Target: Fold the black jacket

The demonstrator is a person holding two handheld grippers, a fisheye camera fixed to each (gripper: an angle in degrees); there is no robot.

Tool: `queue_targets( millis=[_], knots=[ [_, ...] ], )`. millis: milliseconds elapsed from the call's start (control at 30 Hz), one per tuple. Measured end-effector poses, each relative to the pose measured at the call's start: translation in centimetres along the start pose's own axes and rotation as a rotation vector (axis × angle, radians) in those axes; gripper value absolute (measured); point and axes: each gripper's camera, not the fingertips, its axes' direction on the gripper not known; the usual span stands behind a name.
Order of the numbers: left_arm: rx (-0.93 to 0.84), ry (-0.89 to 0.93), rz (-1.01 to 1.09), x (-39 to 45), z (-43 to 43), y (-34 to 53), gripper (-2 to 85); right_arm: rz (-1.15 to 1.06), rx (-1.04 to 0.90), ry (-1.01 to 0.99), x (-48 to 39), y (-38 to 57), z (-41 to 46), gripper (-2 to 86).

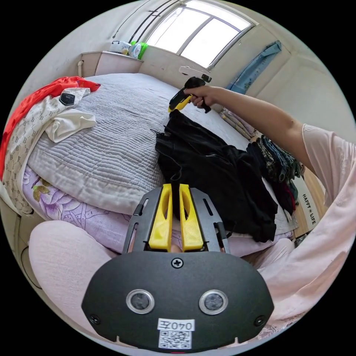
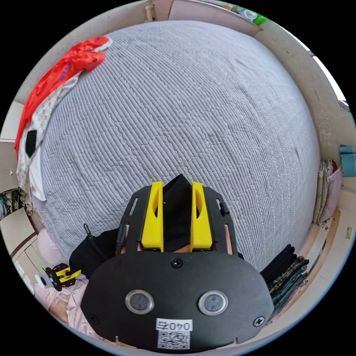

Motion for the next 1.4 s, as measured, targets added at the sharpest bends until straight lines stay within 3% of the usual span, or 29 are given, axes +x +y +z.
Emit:
queue_targets(
  millis=[200, 267, 300, 600, 833, 1100, 1267, 1400],
  knots=[
    [0.048, 0.024, 0.115, 2.8, -0.9, 1.3, -1.4, 0.027, -0.097, 0.062, 0.6, -1.1, 1.7, 9.7],
    [0.064, 0.022, 0.171, 4.0, -1.1, 1.8, -1.3, 0.053, -0.131, 0.112, 1.7, -0.7, 1.7, 0.2],
    [0.071, 0.019, 0.207, 4.9, -1.2, 2.1, -1.3, 0.047, -0.131, 0.144, 1.8, -0.6, 1.7, -0.1],
    [0.166, -0.029, 0.473, 11.2, -1.9, 5.0, -1.3, 0.127, 0.058, 0.049, 7.4, 6.9, -1.4, -0.9],
    [0.231, 0.155, 0.619, 16.9, -4.8, 4.7, -1.2, 0.332, 0.319, -0.167, 17.8, 22.5, -6.8, -1.0],
    [0.107, 0.392, 0.908, 32.5, -4.3, 4.7, -1.0, 0.604, 0.536, -0.403, 32.9, 47.8, -6.8, -1.0],
    [-0.047, 0.496, 1.039, 40.8, 0.6, 6.9, -1.0, 0.829, 0.554, -0.512, 41.0, 62.9, 2.1, -1.0],
    [-0.257, 0.469, 1.109, 46.3, 7.2, 9.4, -0.9, 0.939, 0.543, -0.694, 43.5, 68.7, 11.6, -1.0]
  ],
)
